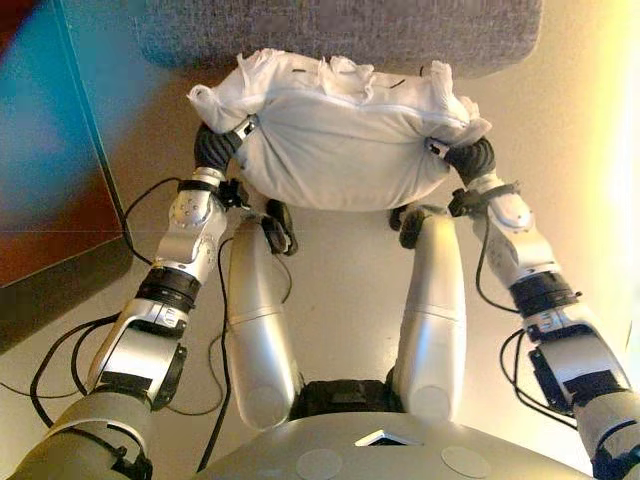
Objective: Pick up the cushion and take it to the sofa
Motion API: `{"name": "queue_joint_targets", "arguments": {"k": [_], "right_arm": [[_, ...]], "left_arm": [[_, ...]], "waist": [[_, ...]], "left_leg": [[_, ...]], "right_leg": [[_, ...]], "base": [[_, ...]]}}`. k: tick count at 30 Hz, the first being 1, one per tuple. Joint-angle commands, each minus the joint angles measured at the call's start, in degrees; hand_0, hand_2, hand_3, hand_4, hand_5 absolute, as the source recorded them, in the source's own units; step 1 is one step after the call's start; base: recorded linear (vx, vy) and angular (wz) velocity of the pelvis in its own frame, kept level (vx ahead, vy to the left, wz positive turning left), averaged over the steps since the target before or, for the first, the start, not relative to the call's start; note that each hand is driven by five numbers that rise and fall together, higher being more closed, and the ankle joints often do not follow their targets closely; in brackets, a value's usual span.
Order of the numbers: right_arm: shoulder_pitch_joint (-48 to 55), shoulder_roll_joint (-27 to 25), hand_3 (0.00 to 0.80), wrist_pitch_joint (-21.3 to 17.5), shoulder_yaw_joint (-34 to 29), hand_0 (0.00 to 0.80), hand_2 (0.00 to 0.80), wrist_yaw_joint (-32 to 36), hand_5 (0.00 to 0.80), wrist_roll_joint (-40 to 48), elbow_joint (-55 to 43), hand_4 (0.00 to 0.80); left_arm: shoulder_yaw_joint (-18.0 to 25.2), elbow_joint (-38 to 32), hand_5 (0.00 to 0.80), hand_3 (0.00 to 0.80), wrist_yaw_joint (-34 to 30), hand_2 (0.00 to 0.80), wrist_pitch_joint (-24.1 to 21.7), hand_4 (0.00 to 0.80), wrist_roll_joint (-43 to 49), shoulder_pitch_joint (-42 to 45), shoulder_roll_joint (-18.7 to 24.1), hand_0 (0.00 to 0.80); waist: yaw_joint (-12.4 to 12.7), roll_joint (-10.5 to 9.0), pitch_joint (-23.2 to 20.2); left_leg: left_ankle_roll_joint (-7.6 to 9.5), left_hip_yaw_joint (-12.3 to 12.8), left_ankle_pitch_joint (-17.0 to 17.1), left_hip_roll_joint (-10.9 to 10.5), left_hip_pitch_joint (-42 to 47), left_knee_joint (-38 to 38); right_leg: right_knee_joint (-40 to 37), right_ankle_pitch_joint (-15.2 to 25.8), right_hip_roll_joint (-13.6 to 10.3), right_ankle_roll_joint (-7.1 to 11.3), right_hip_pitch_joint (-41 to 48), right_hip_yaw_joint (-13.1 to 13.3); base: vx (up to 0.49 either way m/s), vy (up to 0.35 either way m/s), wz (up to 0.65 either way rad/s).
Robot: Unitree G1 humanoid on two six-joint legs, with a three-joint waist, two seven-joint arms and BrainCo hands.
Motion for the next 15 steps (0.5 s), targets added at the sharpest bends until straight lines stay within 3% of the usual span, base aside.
{"name": "queue_joint_targets", "arguments": {"k": [1, 3, 9, 12, 15], "right_arm": [[2.05, 2.27, 0.8, -7.84, -2.12, 0.8, 0.8, 2.03, 0.8, -0.69, -11.25, 0.8], [5.46, 2.67, 0.8, -6.32, -3.25, 0.8, 0.8, 1.9, 0.8, -1.21, -13.12, 0.8], [9.54, 0.7, 0.8, -3.09, -6.22, 0.8, 0.8, 3.49, 0.8, 0.08, -16.79, 0.8], [11.72, 1.24, 0.8, -3.81, -7.56, 0.8, 0.8, 3.5, 0.8, 2.03, -19.71, 0.8], [15.46, 3.05, 0.8, -3.97, -8.06, 0.8, 0.8, 2.36, 0.8, 2.1, -20.38, 0.8]], "left_arm": [[1.76, -11.51, 0.8, 0.8, -1.89, 0.8, -6.44, 0.8, 0.82, -0.09, -1.37, 0.8], [2.9, -13.69, 0.8, 0.8, -3.32, 0.8, -5.33, 0.8, 0.05, 3.36, -1.54, 0.8], [6.42, -18.46, 0.8, 0.8, -6.2, 0.8, -1.82, 0.8, -1.74, 11.91, -1.95, 0.8], [7.31, -19.3, 0.8, 0.8, -7.68, 0.8, -0.43, 0.8, -3.09, 13.29, -2.54, 0.8], [7.24, -19.49, 0.8, 0.8, -7.5, 0.8, 1.56, 0.8, -2.15, 14.74, -2.69, 0.8]], "waist": [[1.26, -0.92, -2.98], [1.65, -1.72, -5.42], [3.92, -2.82, -11.19], [4.01, -2.1, -13.72], [3.9, -1.97, -16.51]], "left_leg": [[-2.85, -3.77, 8.11, -2.45, 11.62, -16.82], [-2.45, -4.56, 10.71, -3.84, 15.71, -21.21], [-2.13, -8.01, 10.93, -6.95, 27.05, -28.34], [-1.76, -5.38, 11.51, -6.01, 31.88, -31.88], [-1.55, -4.41, 11.91, -6.19, 36.64, -35.01]], "right_leg": [[-7.63, -0.33, -1.36, 3.43, 13.76, -1.12], [-13.98, 2.22, -1.09, 3.21, 18.51, -2.15], [-24.78, 3.11, -0.19, 3.03, 31.77, -3.55], [-26.74, 2.67, -0.15, 2.92, 36.78, -5.33], [-28.19, 2.55, -0.23, 3.4, 40.86, -6.15]], "base": [[0.249, -0.093, 0.12], [0.193, -0.08, 0.04], [0.21, -0.012, -0.13], [0.166, 0.016, -0.12], [0.229, 0.004, 0.13]]}}
